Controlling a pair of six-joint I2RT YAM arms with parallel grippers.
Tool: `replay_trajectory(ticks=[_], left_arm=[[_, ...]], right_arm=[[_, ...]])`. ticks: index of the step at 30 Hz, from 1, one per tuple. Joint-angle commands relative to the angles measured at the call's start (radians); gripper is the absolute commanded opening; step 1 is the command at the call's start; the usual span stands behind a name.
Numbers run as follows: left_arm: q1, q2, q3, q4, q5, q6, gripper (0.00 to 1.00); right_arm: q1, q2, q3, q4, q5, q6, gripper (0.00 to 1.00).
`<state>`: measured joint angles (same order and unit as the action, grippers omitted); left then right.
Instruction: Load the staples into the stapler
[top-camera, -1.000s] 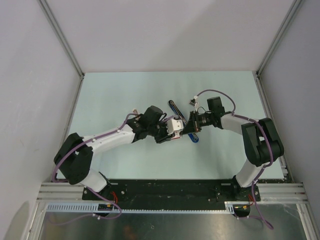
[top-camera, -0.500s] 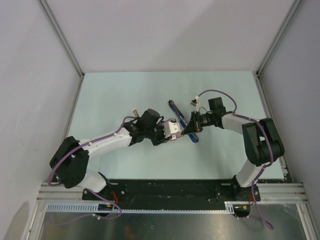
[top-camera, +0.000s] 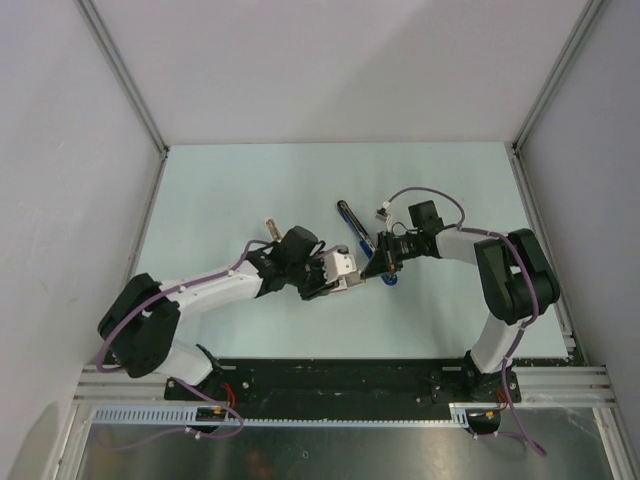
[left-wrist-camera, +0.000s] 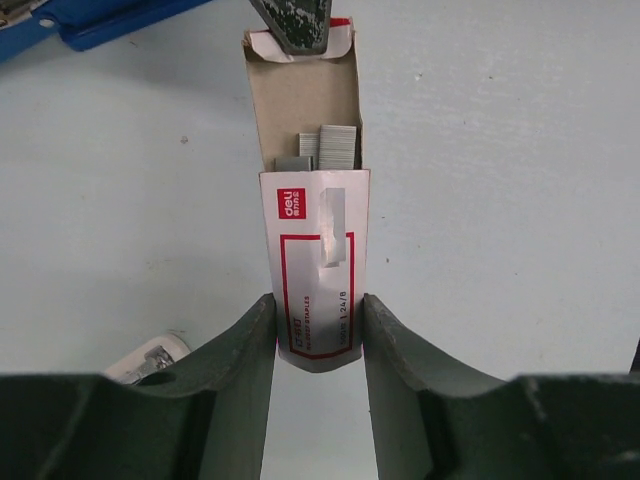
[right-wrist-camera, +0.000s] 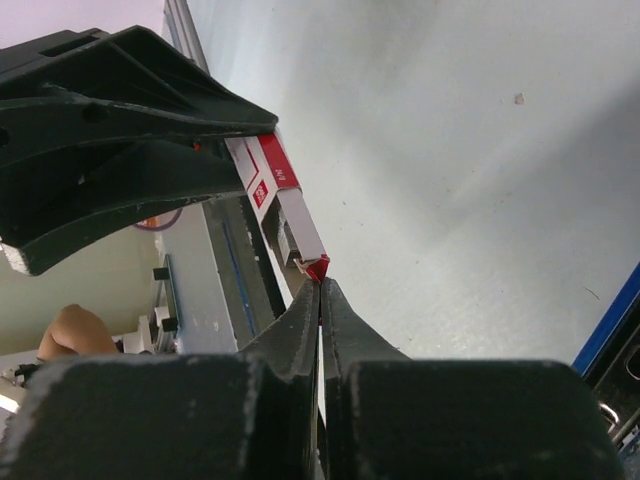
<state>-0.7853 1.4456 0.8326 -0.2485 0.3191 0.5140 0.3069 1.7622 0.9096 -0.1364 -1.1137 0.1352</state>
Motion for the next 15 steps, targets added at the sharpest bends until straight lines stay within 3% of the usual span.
replay_trajectory(ticks=[1, 15], left_arm=[[-0.011, 0.006, -0.017, 0.006, 0.022, -0.039, 0.42], [-0.052, 0.046, -0.058, 0.004, -0.003, -0.056, 0.43]], right_arm=[[0.026, 0.040, 0.031, -0.018, 0.022, -0.032, 0.00], [0.043, 0.071, 0.031, -0.006, 0.057, -0.023, 0.01]])
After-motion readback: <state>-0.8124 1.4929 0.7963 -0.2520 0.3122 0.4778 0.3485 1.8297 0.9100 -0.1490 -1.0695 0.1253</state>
